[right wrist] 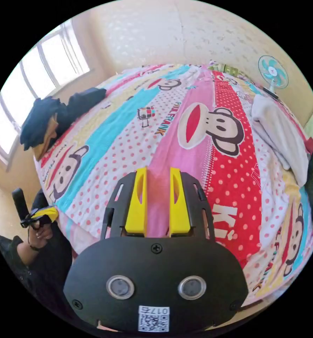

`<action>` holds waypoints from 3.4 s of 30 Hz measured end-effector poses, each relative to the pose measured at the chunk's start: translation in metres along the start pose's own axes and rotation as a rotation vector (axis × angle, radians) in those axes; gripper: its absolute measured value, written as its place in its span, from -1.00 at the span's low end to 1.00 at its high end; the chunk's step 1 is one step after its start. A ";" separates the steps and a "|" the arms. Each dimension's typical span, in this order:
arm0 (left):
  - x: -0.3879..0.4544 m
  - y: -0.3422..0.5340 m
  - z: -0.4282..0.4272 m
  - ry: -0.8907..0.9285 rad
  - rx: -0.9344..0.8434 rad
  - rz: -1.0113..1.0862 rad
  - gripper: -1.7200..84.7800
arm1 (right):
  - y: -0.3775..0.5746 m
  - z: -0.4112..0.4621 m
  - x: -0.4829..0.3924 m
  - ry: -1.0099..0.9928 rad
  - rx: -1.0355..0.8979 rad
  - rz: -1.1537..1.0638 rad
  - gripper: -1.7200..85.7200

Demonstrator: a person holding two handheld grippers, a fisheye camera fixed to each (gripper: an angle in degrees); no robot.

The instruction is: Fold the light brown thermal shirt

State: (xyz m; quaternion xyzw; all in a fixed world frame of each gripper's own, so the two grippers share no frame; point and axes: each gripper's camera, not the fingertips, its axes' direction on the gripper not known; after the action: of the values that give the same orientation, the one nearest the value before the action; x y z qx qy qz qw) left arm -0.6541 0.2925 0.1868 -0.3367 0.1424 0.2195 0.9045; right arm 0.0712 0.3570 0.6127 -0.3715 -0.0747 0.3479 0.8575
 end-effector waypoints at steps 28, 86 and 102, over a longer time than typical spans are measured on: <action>0.111 -0.130 0.235 -0.960 -0.266 0.379 -0.98 | -0.037 -0.008 -0.099 0.033 -0.038 -0.274 -0.72; -0.074 -0.191 0.073 -0.379 -0.169 0.023 -0.98 | 0.174 -0.159 -0.258 0.065 -0.065 -0.518 -0.86; -0.118 -0.102 -0.104 -0.095 0.331 -0.293 -0.89 | 0.277 -0.272 -0.122 -0.076 -0.175 -0.066 -0.92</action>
State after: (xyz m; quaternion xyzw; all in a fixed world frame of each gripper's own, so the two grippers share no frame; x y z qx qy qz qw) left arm -0.7170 0.1183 0.2141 -0.1904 0.0834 0.0750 0.9753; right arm -0.0649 0.2516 0.2441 -0.4289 -0.1497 0.3254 0.8293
